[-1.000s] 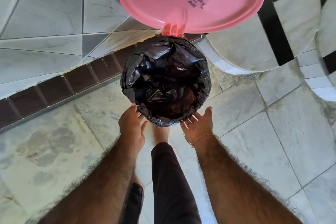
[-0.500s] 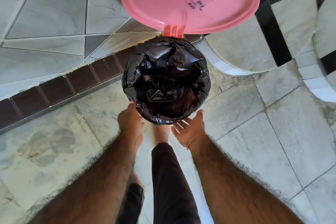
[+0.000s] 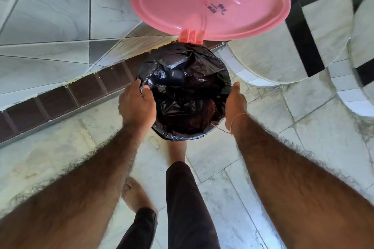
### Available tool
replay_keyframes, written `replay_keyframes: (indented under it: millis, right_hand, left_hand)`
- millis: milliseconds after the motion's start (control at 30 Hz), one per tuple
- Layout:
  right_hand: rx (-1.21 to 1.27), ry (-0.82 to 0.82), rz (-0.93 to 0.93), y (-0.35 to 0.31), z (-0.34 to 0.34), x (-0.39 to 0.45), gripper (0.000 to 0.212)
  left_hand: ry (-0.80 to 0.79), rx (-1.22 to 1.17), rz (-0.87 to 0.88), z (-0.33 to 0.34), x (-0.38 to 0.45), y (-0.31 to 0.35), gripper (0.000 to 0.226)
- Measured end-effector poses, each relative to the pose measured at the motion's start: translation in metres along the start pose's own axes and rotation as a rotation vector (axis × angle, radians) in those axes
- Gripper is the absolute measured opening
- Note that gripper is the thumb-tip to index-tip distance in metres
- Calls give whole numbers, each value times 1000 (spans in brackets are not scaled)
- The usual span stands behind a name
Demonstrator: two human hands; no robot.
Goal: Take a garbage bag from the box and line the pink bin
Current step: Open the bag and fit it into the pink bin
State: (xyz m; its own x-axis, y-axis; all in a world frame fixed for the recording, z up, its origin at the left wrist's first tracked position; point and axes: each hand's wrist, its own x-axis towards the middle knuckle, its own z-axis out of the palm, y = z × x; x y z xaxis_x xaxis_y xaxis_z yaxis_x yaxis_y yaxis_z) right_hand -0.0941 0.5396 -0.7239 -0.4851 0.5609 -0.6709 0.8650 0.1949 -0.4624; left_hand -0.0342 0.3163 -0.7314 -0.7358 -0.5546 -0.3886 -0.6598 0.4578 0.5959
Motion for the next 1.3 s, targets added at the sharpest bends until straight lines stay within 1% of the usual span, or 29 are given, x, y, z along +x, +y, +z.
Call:
replay_keyframes:
  millis: [33, 67, 100, 167, 200, 267, 333, 367, 400, 433, 467, 500, 533, 600, 633, 667, 700, 733, 767, 800, 867, 900, 933, 1000, 1033, 1067, 1133, 1233, 1300]
  right_hand:
    - [-38, -10, -14, 1, -2, 3, 66]
    - [-74, 19, -46, 2, -3, 4, 64]
    - [-116, 84, -98, 4, -4, 6, 60]
    - [-166, 222, -239, 8, -4, 4, 45]
    - [-188, 229, -305, 10, -2, 3, 39]
    - [-222, 148, -385, 15, 2, 2, 32]
    - [-201, 109, -368, 17, 4, -1, 32]
    - [-210, 149, -378, 18, 3, -2, 32]
    - [-250, 223, -445, 18, 1, -6, 32]
    - [-300, 287, -575, 18, 1, -11, 31]
    - [-334, 292, -724, 19, 3, -16, 29]
    - [-357, 210, -843, 21, 9, -20, 28]
    - [-414, 44, -889, 23, 17, -22, 30]
    - [-665, -362, -823, 31, 41, -26, 42]
    - [-795, -481, -777, 35, 52, -26, 50]
    - [-877, -505, -757, 36, 65, -25, 58]
    - [-895, -453, -755, 37, 76, -22, 64]
    - [-875, -363, -759, 37, 86, -20, 67]
    - [-864, -326, -720, 37, 97, -17, 68]
    - [-898, -394, -654, 38, 104, -16, 67]
    - [-1055, -722, -472, 44, 118, -22, 61]
    - [-1074, -798, -412, 46, 122, -25, 59]
    - [-1041, -776, -436, 45, 124, -26, 54]
    - [-922, -625, -507, 36, 126, -19, 40]
    - [-875, -576, -522, 27, 126, -11, 35]
    - [-881, -567, -549, 15, 123, -6, 32]
    - [-937, -557, -573, -16, 114, 6, 34]
    - [-1068, -471, -589, -61, 101, 25, 39]
    - [-1091, -506, -522, -72, 96, 38, 39]
  left_hand:
    - [-3, 5, 1, -1, 1, -2, 48]
    - [6, -5, 11, -2, 2, -3, 48]
    - [29, -17, 32, -2, 4, -3, 48]
    - [67, -16, 63, -3, 6, -5, 45]
    - [61, -19, 64, -3, 6, -5, 44]
    - [12, -44, 61, -1, 6, -5, 46]
    - [-6, -40, 65, 0, 5, -6, 44]
    - [4, -29, 71, -1, 4, -7, 42]
    - [26, -10, 91, -3, 3, -7, 41]
    - [52, 18, 131, -5, 1, -8, 40]
    - [65, 57, 189, -6, -1, -8, 40]
    - [57, 103, 254, -7, -3, -9, 40]
    - [31, 152, 303, -6, -5, -9, 41]
    - [-37, 223, 310, -6, -7, -10, 43]
    - [-64, 230, 295, -6, -7, -11, 44]
    - [-78, 219, 282, -7, -6, -13, 45]
    - [-84, 200, 277, -8, -5, -14, 47]
    - [-83, 189, 279, -9, -4, -16, 49]
    - [-81, 188, 284, -11, 0, -19, 51]
    - [-81, 188, 294, -13, 2, -20, 54]
    - [-89, 182, 307, -15, 6, -23, 58]
    - [-95, 181, 313, -15, 5, -23, 59]
    - [-102, 184, 317, -15, 5, -23, 60]
    - [-114, 184, 318, -15, 5, -22, 61]
    - [-117, 185, 313, -15, 6, -22, 61]
    - [-121, 191, 303, -15, 8, -22, 62]
    - [-135, 200, 270, -15, 10, -21, 64]
    - [-144, 207, 244, -16, 14, -19, 66]
    - [-148, 217, 249, -16, 15, -20, 67]
